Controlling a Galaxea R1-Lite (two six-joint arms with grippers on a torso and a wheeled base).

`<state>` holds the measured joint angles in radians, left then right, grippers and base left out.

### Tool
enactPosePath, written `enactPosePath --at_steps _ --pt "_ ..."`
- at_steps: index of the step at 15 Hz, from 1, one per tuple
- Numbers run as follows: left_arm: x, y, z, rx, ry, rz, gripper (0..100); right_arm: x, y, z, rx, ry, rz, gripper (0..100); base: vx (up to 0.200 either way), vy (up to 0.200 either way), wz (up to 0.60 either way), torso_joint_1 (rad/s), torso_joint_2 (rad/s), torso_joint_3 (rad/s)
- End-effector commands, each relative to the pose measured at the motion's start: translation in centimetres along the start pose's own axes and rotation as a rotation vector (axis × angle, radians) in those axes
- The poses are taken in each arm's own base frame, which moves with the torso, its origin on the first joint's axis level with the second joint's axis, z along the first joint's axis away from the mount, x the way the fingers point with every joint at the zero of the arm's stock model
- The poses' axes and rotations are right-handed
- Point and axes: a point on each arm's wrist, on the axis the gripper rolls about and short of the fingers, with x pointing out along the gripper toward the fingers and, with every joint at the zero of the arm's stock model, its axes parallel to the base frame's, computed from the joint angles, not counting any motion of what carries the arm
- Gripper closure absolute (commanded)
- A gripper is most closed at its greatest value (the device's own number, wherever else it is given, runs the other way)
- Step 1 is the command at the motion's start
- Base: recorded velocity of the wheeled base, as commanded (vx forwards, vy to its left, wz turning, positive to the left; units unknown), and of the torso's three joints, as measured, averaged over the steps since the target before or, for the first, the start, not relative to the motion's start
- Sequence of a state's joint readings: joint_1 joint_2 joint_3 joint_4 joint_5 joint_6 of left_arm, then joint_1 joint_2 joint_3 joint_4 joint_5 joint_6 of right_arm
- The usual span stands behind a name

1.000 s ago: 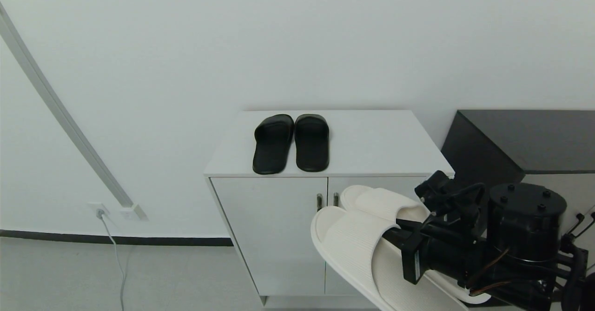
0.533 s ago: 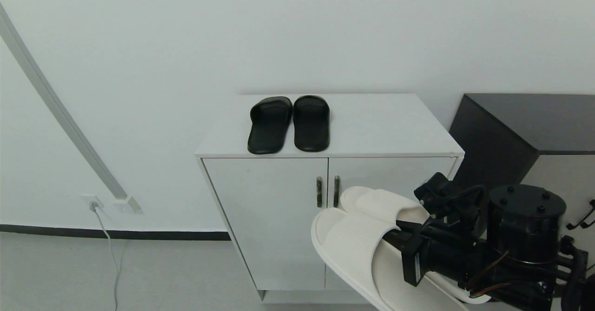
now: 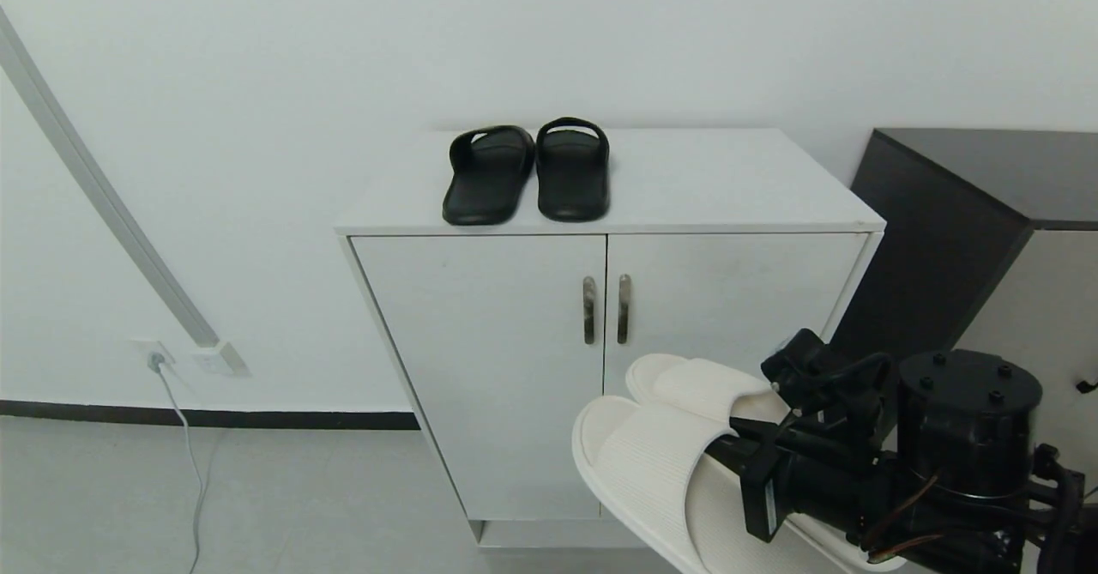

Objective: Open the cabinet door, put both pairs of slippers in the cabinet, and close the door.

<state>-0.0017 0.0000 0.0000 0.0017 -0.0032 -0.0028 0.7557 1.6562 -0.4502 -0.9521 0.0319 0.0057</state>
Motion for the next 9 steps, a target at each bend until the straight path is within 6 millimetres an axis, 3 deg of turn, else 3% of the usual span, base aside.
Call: enactPosePath --at_steps 1,9 --pt "0.0 0.0 0.0 0.0 0.0 -0.001 0 -0.01 0.05 -0.17 0.0 0.005 0.001 100 0.0 0.0 0.0 -0.178 0.5 0.315" --pt "0.0 -0.01 0.02 0.004 0.003 -0.007 0 -0.34 0.14 -0.73 -0.026 0.022 0.007 100 0.0 0.0 0.0 -0.147 0.48 0.328"
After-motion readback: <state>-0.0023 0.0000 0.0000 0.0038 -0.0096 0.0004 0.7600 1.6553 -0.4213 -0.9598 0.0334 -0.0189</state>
